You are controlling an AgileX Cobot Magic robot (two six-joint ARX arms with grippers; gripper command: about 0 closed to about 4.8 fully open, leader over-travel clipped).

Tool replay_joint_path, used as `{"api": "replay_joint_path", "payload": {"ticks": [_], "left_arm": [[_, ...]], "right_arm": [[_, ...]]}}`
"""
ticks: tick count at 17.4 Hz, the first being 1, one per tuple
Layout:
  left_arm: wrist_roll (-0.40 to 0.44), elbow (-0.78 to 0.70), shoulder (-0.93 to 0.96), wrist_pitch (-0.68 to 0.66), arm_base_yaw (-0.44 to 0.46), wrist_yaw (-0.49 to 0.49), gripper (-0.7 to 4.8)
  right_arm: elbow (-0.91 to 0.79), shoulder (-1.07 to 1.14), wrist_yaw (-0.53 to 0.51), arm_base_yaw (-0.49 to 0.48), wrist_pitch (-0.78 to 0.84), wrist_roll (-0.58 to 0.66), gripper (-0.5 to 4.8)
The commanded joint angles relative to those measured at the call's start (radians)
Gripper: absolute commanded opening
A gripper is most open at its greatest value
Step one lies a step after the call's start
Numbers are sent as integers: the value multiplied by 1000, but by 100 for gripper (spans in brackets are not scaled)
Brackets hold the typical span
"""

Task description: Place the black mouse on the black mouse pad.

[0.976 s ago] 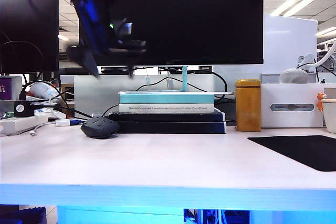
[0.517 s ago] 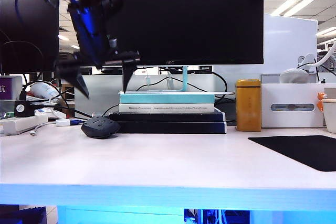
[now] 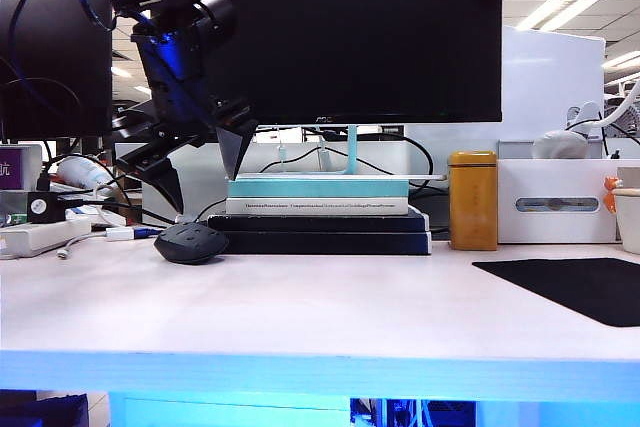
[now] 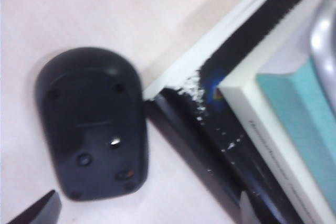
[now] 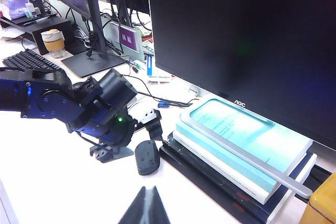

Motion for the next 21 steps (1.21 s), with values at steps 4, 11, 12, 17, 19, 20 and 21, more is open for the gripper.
{"api": "replay_joint_path", "payload": {"ticks": [4,11,12,17,19,20,21], "left_arm": [[-17,1,12,-67,44,-31,479],[-20,1,74,14,50,71,479],[-19,1,81,14,50,60,479],[-18,1,117,40,50,59,479],[-15,1,135,56,51,56,479],[-7,1,136,61,51,56,473],[11,1,139,75,51,57,431]], "right_arm": [[6,-3,-10,0,16,-3,-1],[6,-3,-10,0,14,-3,-1],[6,-3,-10,0,14,-3,-1],[6,-3,-10,0,14,-3,-1],[6,-3,-10,0,14,-3,-1],[6,-3,-10,0,14,-3,-1],[6,-3,-10,0,14,-3,-1]]}}
